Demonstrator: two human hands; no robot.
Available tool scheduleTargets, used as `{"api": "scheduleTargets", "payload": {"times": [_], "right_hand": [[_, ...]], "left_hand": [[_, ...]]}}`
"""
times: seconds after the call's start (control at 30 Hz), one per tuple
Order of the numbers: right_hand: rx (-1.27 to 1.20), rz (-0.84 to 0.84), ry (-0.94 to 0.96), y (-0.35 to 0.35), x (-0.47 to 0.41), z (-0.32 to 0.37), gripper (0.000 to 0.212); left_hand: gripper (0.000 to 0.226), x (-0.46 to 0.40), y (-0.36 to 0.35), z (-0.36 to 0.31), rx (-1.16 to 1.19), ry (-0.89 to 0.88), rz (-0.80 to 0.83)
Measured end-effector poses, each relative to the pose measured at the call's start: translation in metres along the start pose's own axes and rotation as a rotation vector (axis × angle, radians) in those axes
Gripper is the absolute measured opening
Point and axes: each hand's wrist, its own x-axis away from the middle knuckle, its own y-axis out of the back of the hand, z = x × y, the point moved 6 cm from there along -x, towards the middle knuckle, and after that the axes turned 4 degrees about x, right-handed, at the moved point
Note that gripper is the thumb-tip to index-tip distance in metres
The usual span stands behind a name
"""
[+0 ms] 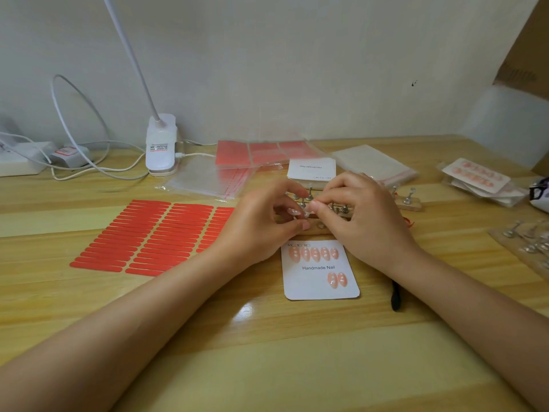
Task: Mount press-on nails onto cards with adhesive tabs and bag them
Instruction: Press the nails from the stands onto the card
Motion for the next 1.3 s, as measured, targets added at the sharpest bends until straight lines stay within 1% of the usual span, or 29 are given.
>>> {"api": "scheduleTargets", "payload": {"times": [0.17,0.27,0.37,0.43,0.53,0.6,0.67,0.7,0.77,0.83,0.9,1.03,1.13,1.3], "right_hand": [[-0.118,-0.071,-0.17,0.005,-0.001,-0.008,0.009],[-0.164,-0.09,-0.195,0.017,-0.002,-0.005,0.009],[-0.213,-0.091,-0.15,0.034,-0.003,0.003,0.005],[-0.228,-0.06,-0.116,0.041,-0.001,0.007,0.005],[-0.215,0.032,-0.073,0.041,0.013,0.011,0.01],[-0.159,0.074,-0.021,0.037,0.027,0.013,0.01],[-0.095,0.082,0.028,0.033,0.042,0.014,0.008],[-0.07,0.08,0.042,0.032,0.047,0.013,0.009],[-0.037,0.075,0.062,0.029,0.053,0.014,0.009],[-0.019,0.075,0.081,0.027,0.055,0.015,0.008],[0.015,0.083,0.111,0.025,0.057,0.018,0.007],[0.077,0.087,0.158,0.022,0.059,0.02,0.007],[0.108,0.08,0.194,0.02,0.06,0.023,0.008],[0.168,0.091,0.25,0.018,0.062,0.025,0.019]], "left_hand": [[0.036,0.0,0.001,0.001,-0.027,0.0,-0.004],[0.037,0.0,0.001,0.001,-0.042,0.01,0.002],[0.04,0.0,0.002,-0.002,-0.049,0.008,0.043],[0.041,0.0,0.005,-0.005,-0.052,0.021,0.083],[0.04,0.001,0.014,-0.01,-0.178,0.023,0.119],[0.035,0.003,0.024,-0.018,-0.266,-0.037,0.089],[0.025,0.01,0.031,-0.03,-0.337,-0.149,0.049],[0.022,0.016,0.032,-0.035,-0.365,-0.197,0.054],[0.024,0.029,0.027,-0.042,-0.403,-0.26,0.118],[0.027,0.043,0.019,-0.046,-0.404,-0.287,0.203],[0.028,0.053,0.011,-0.048,-0.433,-0.308,0.25],[0.019,0.059,0.003,-0.043,-0.459,-0.285,0.266],[0.018,0.06,0.001,-0.038,-0.447,-0.263,0.28],[0.017,0.061,0.002,-0.033,-0.394,-0.244,0.273]]}}
